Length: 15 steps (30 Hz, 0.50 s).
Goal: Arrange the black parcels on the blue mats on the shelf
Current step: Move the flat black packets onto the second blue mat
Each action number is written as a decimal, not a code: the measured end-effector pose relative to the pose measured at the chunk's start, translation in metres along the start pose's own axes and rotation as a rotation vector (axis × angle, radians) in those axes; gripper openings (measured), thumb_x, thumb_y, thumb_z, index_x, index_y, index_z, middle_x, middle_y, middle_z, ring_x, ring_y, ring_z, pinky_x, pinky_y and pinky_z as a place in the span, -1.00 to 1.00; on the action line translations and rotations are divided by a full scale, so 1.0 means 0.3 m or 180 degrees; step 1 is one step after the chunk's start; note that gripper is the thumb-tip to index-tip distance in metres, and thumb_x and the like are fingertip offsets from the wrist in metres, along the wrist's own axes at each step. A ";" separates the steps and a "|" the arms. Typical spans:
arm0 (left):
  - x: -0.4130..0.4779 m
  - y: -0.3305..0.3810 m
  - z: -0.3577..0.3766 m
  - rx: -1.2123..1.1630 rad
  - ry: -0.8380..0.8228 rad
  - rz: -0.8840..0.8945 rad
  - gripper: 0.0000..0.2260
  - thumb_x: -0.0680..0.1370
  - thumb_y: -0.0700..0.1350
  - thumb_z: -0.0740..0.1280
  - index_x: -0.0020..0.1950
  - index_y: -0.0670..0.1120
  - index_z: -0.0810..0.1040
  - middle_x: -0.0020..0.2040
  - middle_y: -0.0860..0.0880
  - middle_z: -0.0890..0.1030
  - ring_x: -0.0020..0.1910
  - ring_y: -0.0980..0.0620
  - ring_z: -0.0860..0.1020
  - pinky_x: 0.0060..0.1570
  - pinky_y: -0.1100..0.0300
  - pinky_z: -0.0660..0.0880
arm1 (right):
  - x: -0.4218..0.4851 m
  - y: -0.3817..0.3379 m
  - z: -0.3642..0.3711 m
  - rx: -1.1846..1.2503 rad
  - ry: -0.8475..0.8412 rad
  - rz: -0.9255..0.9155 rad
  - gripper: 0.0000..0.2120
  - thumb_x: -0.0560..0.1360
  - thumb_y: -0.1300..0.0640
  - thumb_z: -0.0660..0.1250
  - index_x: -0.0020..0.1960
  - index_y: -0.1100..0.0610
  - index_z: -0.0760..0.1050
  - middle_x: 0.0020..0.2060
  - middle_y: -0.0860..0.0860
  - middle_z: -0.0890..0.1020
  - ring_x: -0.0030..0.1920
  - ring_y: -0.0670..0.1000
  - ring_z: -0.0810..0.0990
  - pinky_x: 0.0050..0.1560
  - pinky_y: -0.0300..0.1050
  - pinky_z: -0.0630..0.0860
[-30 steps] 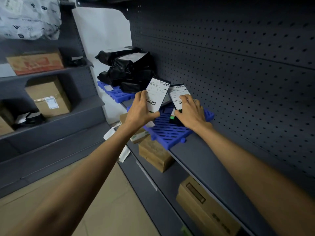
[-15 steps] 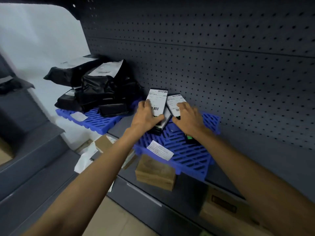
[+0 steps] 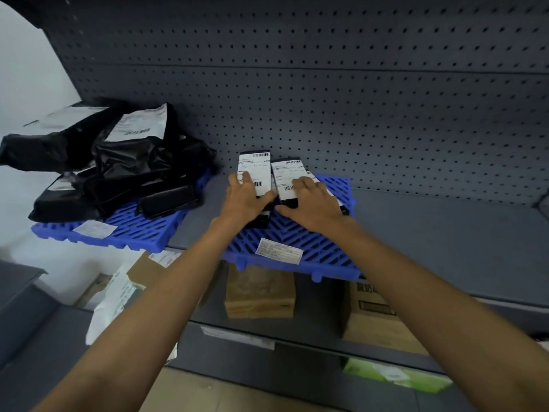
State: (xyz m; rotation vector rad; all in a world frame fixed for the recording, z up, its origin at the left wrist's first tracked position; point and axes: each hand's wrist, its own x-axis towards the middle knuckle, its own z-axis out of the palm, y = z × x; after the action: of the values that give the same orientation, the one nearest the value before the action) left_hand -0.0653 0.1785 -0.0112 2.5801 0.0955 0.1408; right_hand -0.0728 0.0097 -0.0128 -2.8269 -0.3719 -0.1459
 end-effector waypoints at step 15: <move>-0.226 0.221 0.051 0.0802 0.0148 0.1390 -0.60 0.62 -0.04 0.28 0.44 -0.12 0.39 0.35 -0.15 0.45 0.29 -0.19 0.42 0.11 -0.06 0.49 | -0.393 0.246 -0.161 -0.0279 -0.0007 0.0283 -0.55 0.62 -0.05 0.23 0.42 0.12 0.27 0.35 0.13 0.40 0.34 0.20 0.35 0.15 0.15 0.48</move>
State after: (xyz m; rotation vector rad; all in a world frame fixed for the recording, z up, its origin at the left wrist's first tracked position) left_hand -0.1281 0.1078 0.0054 2.8108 -0.4640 0.3701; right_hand -0.1695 -0.1008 -0.0025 -2.9240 -0.2455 -0.1440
